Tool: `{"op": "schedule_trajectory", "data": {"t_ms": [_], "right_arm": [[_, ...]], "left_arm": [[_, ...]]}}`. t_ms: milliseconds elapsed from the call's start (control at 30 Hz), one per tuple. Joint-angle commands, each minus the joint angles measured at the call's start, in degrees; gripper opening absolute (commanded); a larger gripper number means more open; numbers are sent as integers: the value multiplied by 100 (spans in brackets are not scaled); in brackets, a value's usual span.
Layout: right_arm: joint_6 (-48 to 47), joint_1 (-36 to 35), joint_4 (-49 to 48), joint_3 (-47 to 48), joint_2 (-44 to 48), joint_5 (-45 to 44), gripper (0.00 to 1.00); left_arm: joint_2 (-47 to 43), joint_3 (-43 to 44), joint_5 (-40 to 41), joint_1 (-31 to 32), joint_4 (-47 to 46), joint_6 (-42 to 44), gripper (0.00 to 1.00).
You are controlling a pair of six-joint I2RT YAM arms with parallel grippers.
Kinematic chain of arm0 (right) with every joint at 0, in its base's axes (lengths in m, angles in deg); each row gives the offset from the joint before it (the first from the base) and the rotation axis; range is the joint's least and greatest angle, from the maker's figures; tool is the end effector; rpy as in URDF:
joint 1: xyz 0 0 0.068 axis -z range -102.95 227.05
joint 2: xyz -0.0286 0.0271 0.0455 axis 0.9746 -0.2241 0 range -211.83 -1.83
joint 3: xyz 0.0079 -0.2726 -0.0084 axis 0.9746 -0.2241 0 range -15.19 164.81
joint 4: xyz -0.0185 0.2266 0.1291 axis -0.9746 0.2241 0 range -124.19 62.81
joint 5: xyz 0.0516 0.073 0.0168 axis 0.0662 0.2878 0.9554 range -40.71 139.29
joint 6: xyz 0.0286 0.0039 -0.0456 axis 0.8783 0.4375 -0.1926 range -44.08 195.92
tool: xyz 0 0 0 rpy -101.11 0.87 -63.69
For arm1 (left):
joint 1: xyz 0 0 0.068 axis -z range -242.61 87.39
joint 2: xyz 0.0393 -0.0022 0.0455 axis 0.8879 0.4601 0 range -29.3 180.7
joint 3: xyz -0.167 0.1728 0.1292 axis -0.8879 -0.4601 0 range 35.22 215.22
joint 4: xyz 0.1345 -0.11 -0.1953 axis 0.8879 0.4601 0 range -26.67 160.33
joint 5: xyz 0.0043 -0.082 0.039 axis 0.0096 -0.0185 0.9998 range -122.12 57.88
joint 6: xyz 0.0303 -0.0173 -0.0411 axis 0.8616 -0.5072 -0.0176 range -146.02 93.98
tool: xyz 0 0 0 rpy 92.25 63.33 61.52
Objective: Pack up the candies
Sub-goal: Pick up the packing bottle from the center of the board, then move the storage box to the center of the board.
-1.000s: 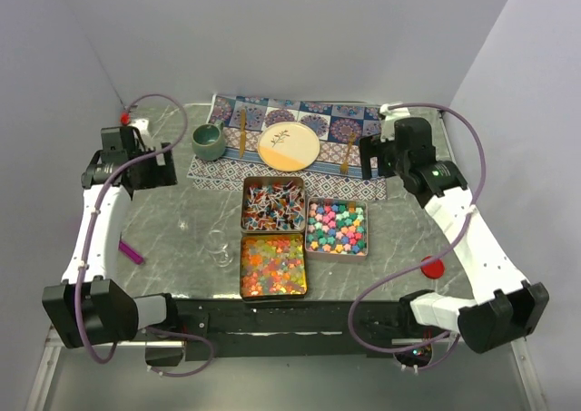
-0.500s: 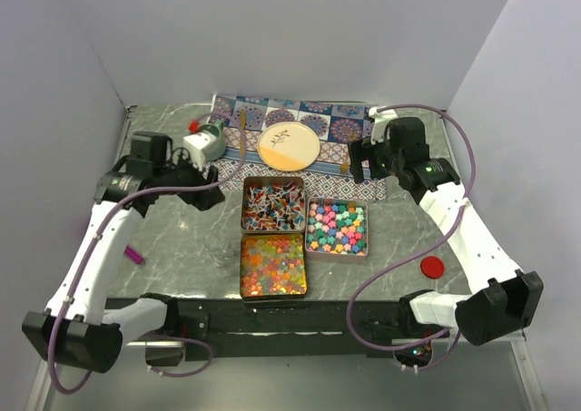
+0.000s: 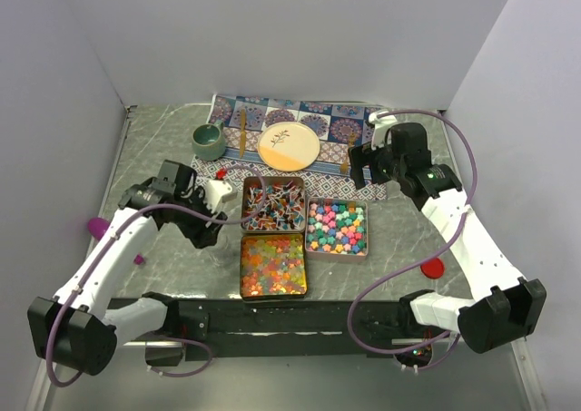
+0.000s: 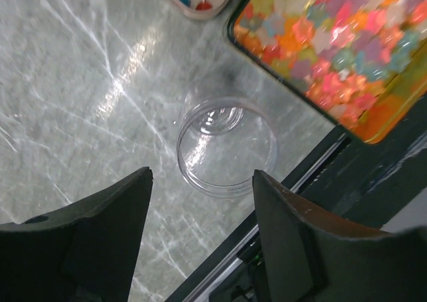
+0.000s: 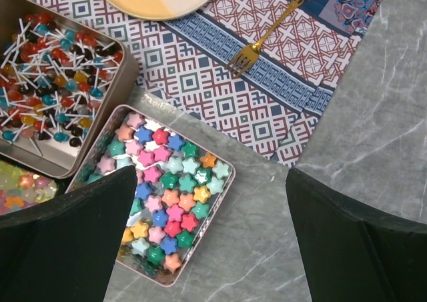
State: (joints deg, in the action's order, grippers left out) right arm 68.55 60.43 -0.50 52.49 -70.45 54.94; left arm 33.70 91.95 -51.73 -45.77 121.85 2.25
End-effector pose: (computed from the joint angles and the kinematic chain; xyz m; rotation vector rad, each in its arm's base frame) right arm 0.2479 0.0777 0.3531 -0.5080 2.1187 0.1994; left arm 0.1842 -0.0682 0.2844 1.1088 2.4035 -0.3962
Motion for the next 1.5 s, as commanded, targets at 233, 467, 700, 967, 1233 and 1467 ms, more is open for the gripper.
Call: {"op": "schedule_trajectory", "data": {"t_ms": [233, 467, 700, 967, 1233, 1467], "right_arm": [[-80, -16, -108, 97, 68, 24, 100], [-106, -25, -82, 0, 112, 33, 100], [-106, 10, -144, -35, 94, -116, 100], [353, 1117, 269, 62, -196, 376, 100], [-844, 548, 666, -922, -83, 1044, 82], [-1002, 19, 322, -1266, -617, -125, 83]], "left_arm": [[28, -303, 749, 56, -772, 187, 39], [151, 47, 538, 56, -482, 310, 8], [230, 1479, 13, 65, -218, 434, 1], [1539, 3625, -341, 891, 134, 153, 1], [1251, 3100, 36, 953, -455, -129, 1], [1004, 2967, 265, 953, -517, -322, 1]]}}
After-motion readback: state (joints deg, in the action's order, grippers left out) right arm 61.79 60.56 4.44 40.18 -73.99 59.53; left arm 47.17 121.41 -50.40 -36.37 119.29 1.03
